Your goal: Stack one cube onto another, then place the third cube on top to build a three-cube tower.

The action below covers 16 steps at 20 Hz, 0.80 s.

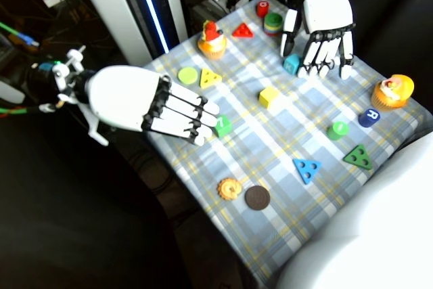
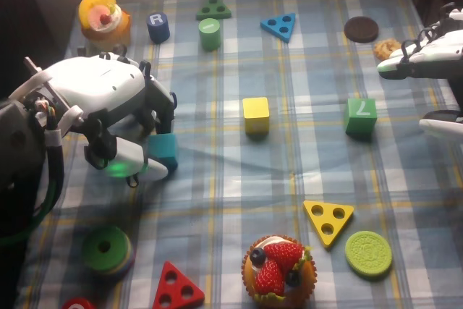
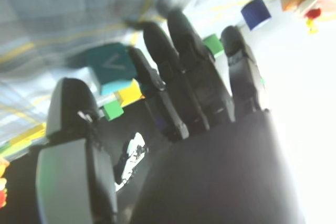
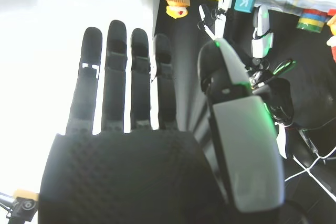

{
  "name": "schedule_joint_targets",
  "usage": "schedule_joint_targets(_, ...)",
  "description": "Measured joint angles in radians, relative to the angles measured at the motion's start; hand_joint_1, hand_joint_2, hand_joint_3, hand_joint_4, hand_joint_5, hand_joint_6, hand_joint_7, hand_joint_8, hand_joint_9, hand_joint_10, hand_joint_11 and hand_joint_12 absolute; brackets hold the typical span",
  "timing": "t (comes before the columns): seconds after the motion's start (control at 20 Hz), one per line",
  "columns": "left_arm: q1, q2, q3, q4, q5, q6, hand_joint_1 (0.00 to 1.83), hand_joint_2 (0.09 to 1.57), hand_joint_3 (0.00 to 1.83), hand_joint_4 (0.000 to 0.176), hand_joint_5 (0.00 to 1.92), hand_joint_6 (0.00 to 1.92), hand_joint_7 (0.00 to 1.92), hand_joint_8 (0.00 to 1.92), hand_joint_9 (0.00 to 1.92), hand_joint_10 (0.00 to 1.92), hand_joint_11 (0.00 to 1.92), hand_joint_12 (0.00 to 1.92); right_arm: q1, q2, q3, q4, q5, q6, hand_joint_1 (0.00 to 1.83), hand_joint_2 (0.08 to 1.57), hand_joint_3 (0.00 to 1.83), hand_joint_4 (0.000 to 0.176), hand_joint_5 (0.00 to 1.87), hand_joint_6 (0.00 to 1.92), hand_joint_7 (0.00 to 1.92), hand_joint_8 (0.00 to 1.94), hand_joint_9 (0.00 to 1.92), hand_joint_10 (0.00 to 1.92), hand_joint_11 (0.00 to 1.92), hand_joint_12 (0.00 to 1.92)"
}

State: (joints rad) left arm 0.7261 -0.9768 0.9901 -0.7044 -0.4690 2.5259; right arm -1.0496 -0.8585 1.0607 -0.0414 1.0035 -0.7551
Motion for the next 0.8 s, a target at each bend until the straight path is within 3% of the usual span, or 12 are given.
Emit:
schedule_joint_targets(0.1,-0.001,-0.003,0.005,-0.003,0.000,-0.001,1.00,1.11,0.00,0.176,0.97,0.97,1.03,0.01,0.85,0.02,0.19,0.31,0.000,0.000,0.000,0.000,0.000,0.000,0.70,1.30,0.00,0.000,0.55,0.00,0.62,0.01,0.64,0.01,0.24,0.95)
schedule_joint_targets(0.2,-0.003,-0.006,0.010,-0.015,-0.003,-0.002,1.01,1.11,0.00,0.176,0.97,0.98,1.04,0.01,0.86,0.02,0.20,0.31,0.000,0.000,0.000,0.000,0.000,0.000,0.70,1.31,0.00,0.000,0.55,0.00,0.62,0.00,0.64,0.01,0.24,0.95)
schedule_joint_targets(0.25,-0.003,-0.006,0.010,-0.016,-0.003,-0.002,1.17,1.11,0.00,0.068,1.05,0.85,0.96,0.84,0.88,0.02,0.20,0.33,0.000,0.000,0.000,0.001,0.000,0.000,0.70,1.31,0.00,0.000,0.55,0.00,0.62,0.00,0.64,0.01,0.25,0.95)
schedule_joint_targets(0.3,-0.003,-0.006,0.010,-0.021,-0.003,-0.003,1.21,1.10,0.00,0.045,1.07,0.79,0.96,1.01,0.92,0.03,0.23,0.35,0.000,0.000,0.000,0.000,0.000,0.000,0.70,1.31,0.00,0.000,0.55,0.00,0.62,0.00,0.64,0.01,0.25,0.95)
schedule_joint_targets(0.45,-0.003,-0.006,0.004,-0.039,-0.020,-0.005,1.22,1.10,0.00,0.035,1.03,0.83,1.00,1.01,0.94,0.02,0.23,0.34,0.000,0.000,0.000,0.000,0.000,0.002,0.68,1.32,0.00,0.000,0.55,0.00,0.63,0.00,0.65,0.01,0.27,0.95)
schedule_joint_targets(0.5,-0.003,-0.006,-0.003,-0.037,-0.029,-0.007,1.21,1.11,0.00,0.040,1.00,0.90,1.00,1.00,0.96,0.02,0.24,0.34,0.000,0.000,0.000,0.000,0.000,0.002,0.67,1.32,0.00,0.000,0.55,0.00,0.63,0.01,0.66,0.01,0.27,0.95)
schedule_joint_targets(0.65,-0.013,-0.005,-0.017,0.003,-0.045,-0.071,1.22,1.10,0.00,0.035,0.99,0.91,1.05,0.93,0.97,0.02,0.25,0.31,0.000,-0.001,0.000,0.000,-0.001,0.003,0.67,1.32,0.00,0.000,0.55,0.00,0.63,0.00,0.65,0.00,0.26,0.95)
schedule_joint_targets(0.8,-0.032,-0.003,-0.026,0.040,-0.079,-0.095,1.21,1.13,0.00,0.006,0.89,1.04,1.03,0.98,0.95,0.00,0.26,0.24,0.000,-0.002,0.000,0.000,-0.001,0.003,0.70,1.33,0.00,0.000,0.55,0.00,0.62,0.00,0.61,0.00,0.21,0.93)
